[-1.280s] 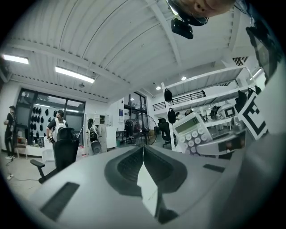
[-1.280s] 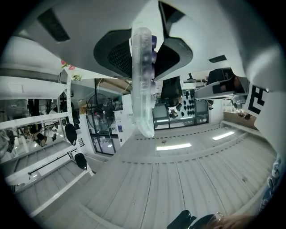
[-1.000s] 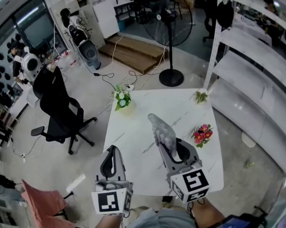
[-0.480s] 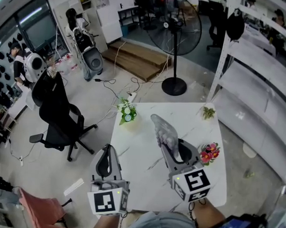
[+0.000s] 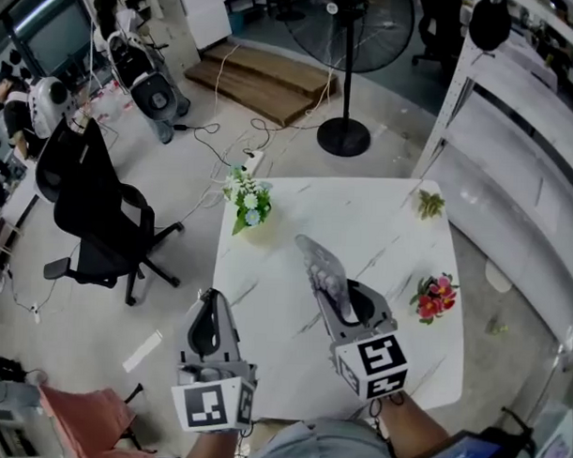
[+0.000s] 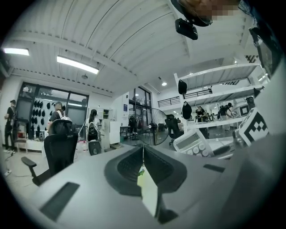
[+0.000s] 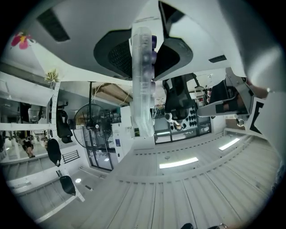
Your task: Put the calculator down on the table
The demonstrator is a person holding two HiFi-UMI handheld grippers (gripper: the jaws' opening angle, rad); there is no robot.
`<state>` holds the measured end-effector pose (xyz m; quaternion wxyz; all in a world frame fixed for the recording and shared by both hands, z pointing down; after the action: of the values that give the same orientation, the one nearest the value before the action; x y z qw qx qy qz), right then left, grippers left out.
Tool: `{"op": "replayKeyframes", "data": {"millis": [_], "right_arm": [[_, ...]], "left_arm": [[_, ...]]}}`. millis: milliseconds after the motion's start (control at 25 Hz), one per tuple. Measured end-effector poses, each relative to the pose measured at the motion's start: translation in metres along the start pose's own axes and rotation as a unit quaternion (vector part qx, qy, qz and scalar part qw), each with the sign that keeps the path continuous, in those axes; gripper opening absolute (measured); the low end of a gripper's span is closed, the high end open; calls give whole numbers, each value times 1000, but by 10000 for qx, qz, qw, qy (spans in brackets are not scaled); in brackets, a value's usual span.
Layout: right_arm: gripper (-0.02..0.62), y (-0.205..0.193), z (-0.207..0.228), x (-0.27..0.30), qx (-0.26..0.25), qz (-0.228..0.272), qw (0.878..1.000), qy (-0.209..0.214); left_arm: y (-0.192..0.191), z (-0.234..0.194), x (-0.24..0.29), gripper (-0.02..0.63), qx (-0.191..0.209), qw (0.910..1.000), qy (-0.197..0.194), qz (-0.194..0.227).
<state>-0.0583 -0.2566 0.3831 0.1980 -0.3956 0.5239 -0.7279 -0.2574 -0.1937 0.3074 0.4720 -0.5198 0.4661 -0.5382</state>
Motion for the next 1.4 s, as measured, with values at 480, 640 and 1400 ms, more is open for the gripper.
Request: {"op": "replayKeyframes", "data": {"millis": [480,640,1400], "right_arm": [[147,-63,1,34,425,-831,9956,-117],[147,-86,-1,40,558,-1119,9920,-163],[149,-132,7,57,1260,-1782,9754,-317]], "left_arm": [[-36,-9,22,12,-66,9988,-233,-414],[-50,-11,27,12,-126,9975,-306,-623],[-90,-12,54,12,-414,9933,-589,-907]]}}
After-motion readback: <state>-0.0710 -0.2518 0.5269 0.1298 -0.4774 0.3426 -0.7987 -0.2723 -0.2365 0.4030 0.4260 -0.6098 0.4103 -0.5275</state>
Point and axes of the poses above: the fingertips, and each gripper's own axes: x forward along the fingers, z to its right, y out of its top, the point moved 6 cm from there along -x, backward along the fingers, and after that the axes turned 3 degrees about -z, right-handed, at the moved point
